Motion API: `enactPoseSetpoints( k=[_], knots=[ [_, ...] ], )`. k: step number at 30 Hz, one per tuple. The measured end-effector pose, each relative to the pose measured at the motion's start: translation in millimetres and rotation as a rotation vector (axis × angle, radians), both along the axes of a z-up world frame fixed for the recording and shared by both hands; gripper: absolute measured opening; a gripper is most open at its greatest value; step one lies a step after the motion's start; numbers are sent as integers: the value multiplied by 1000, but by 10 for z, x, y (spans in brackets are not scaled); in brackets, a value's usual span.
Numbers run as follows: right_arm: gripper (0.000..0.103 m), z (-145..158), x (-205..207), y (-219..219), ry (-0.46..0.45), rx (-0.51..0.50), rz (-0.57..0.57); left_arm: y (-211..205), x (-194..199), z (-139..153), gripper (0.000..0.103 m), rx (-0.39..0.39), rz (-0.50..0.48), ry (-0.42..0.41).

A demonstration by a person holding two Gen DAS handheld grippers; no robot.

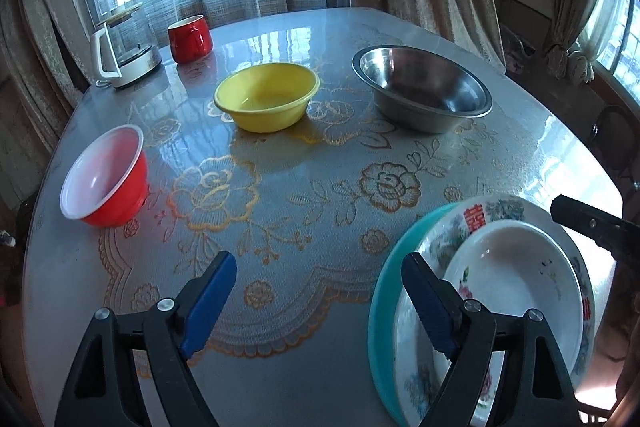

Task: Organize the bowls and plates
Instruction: 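Move both tools to the steel bowl rim and close them on it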

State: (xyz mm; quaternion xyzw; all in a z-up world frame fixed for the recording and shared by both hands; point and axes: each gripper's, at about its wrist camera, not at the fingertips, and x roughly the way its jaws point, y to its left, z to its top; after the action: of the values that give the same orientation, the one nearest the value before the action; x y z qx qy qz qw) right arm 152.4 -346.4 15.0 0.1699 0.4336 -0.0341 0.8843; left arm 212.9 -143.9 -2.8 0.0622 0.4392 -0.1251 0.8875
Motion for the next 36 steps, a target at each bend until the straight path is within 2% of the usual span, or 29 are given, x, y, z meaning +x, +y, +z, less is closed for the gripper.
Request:
enactPoseSetpoints(
  k=[9,12,22,28,30,32,33,36],
  knots=[
    [48,-20,437,-353,29,-1,-4,-189,328,-11,86,21,1,21],
    [52,-27,612,-462,30,19,18,-262,452,-4,87,23,-7,28],
    [53,-141,1282,-888,66,96,-19,-489,913,74,88,-36,-20,37],
    [53,-307,1686,-926,88,166,-18,-595,1188,128,89,-98,-10,30],
    [53,-375,1798,-895,87,155,-5,-633,1261,127,89,-103,-7,27],
    [47,-422,1865,-849,99,128,17,-678,1336,115,89,-98,1,29],
    [37,-436,1873,-827,95,123,31,-702,1366,108,89,-96,1,27],
    [31,-493,1876,-831,106,112,52,-773,1442,77,89,-87,-4,26]
  ],
)
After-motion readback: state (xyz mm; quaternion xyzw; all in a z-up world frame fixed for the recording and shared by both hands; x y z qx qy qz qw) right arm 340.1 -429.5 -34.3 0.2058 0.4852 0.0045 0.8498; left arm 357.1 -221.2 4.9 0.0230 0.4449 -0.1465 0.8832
